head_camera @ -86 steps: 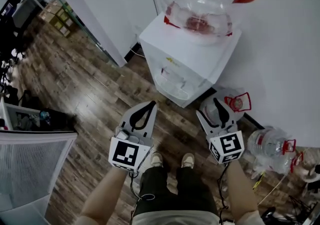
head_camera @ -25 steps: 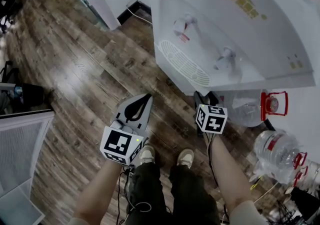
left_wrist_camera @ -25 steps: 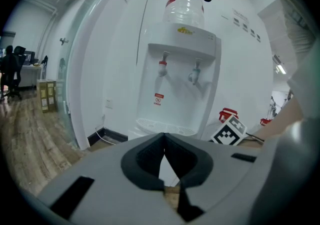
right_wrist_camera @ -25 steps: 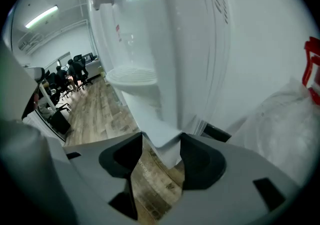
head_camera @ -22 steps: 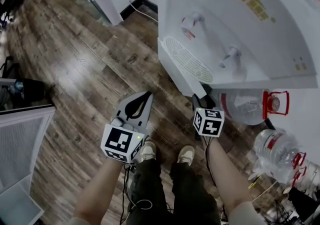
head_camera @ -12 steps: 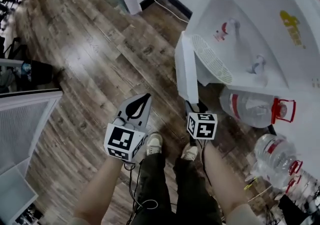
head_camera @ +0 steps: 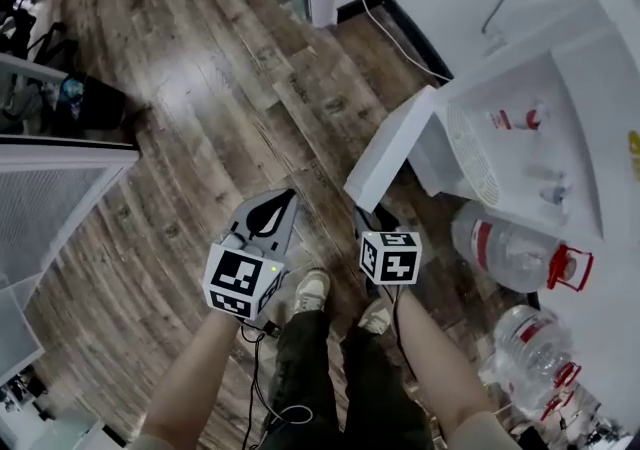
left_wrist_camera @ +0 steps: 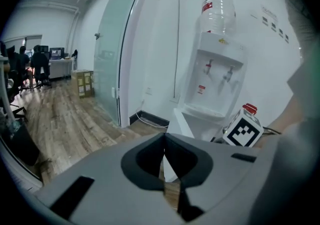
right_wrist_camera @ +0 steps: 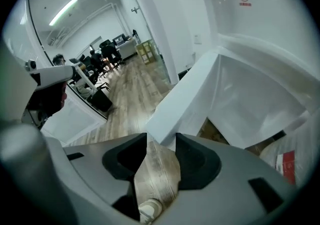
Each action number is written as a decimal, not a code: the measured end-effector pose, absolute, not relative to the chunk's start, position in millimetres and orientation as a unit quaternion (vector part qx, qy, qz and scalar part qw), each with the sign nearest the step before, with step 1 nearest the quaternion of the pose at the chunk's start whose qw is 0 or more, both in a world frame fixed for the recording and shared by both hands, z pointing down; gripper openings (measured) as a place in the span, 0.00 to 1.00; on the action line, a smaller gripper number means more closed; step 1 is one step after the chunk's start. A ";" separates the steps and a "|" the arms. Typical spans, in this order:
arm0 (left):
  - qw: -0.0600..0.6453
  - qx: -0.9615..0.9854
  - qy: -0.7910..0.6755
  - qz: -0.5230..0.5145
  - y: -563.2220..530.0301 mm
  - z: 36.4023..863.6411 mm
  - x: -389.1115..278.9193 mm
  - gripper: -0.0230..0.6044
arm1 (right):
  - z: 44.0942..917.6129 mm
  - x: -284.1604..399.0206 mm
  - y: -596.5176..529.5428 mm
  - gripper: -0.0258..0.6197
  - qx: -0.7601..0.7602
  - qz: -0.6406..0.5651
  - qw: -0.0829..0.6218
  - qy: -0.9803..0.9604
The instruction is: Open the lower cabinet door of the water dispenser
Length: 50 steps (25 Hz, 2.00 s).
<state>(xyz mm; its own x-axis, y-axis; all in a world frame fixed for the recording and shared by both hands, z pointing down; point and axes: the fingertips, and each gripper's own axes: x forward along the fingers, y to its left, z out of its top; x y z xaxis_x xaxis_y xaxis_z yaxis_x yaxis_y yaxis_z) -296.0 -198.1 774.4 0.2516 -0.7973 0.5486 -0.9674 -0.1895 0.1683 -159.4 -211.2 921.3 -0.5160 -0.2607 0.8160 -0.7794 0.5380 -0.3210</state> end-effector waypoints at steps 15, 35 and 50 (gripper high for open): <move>0.253 0.737 -0.592 0.204 -178.8 778.5 -334.9 0.05 | 900.7 -233.0 -235.0 0.27 0.239 0.345 0.355 -0.835; 0.239 0.767 -0.555 0.217 -192.5 627.1 -265.6 0.05 | 675.9 -113.3 -244.4 0.05 0.311 0.323 0.295 -0.844; 0.158 0.807 -0.534 0.197 -213.7 441.3 -205.0 0.05 | 452.5 -34.5 -245.4 0.05 0.353 0.246 0.232 -0.872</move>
<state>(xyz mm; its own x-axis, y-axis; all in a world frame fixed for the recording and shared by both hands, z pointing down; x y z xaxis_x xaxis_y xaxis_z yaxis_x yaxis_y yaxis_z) -205.0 -213.7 441.3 0.3511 -0.7996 0.4872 -0.9242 -0.3793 0.0435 -34.5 -245.4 452.5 -0.6429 -0.5025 0.5781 -0.7306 0.6290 -0.2657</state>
